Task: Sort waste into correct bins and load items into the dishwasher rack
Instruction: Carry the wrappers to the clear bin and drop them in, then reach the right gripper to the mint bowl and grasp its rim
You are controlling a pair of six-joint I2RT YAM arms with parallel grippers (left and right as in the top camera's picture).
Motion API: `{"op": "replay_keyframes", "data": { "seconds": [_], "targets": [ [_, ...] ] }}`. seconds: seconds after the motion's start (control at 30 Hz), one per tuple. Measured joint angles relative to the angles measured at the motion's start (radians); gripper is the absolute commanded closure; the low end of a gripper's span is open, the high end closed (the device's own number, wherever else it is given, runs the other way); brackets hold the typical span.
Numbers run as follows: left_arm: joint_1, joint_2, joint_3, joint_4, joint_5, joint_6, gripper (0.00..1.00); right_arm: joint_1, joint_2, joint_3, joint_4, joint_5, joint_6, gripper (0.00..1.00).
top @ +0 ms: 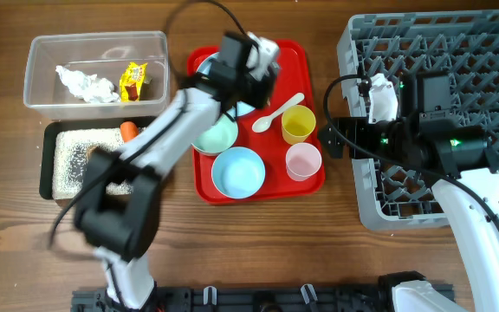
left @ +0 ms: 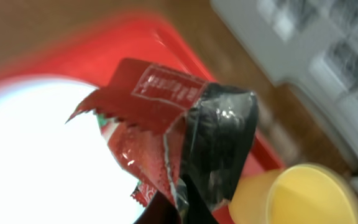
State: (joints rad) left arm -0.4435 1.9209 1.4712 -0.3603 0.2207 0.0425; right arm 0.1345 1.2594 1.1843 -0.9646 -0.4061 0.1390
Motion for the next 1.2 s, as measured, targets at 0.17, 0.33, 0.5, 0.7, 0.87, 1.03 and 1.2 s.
{"op": "replay_keyframes", "data": {
  "seconds": [0.17,0.33,0.5,0.7,0.87,1.03,1.2],
  "targets": [
    [0.148,-0.209,0.010,-0.121,-0.175,0.000,0.96,0.000,0.000,0.000,0.005,0.000,0.000,0.00],
    [0.367,-0.161,0.014,-0.210,-0.268,0.000,0.96,0.000,0.000,0.000,0.008,0.000,0.000,0.00],
    [0.486,-0.055,0.012,-0.218,-0.288,-0.001,0.22,0.000,0.000,0.000,0.008,0.000,0.000,0.00],
    [0.502,-0.039,0.011,-0.219,-0.291,-0.017,0.01,0.000,0.000,0.000,0.008,0.000,0.000,0.00],
    [0.488,-0.074,0.009,-0.232,-0.264,-0.041,0.00,0.000,0.000,0.000,0.019,0.000,0.000,0.00],
    [0.457,-0.224,0.009,-0.332,-0.112,-0.049,0.00,0.000,0.000,0.000,0.038,0.000,0.000,0.00],
    [0.416,-0.357,0.009,-0.451,0.039,-0.053,0.00,0.000,0.000,0.000,0.054,0.000,-0.001,0.00]
  ]
}}
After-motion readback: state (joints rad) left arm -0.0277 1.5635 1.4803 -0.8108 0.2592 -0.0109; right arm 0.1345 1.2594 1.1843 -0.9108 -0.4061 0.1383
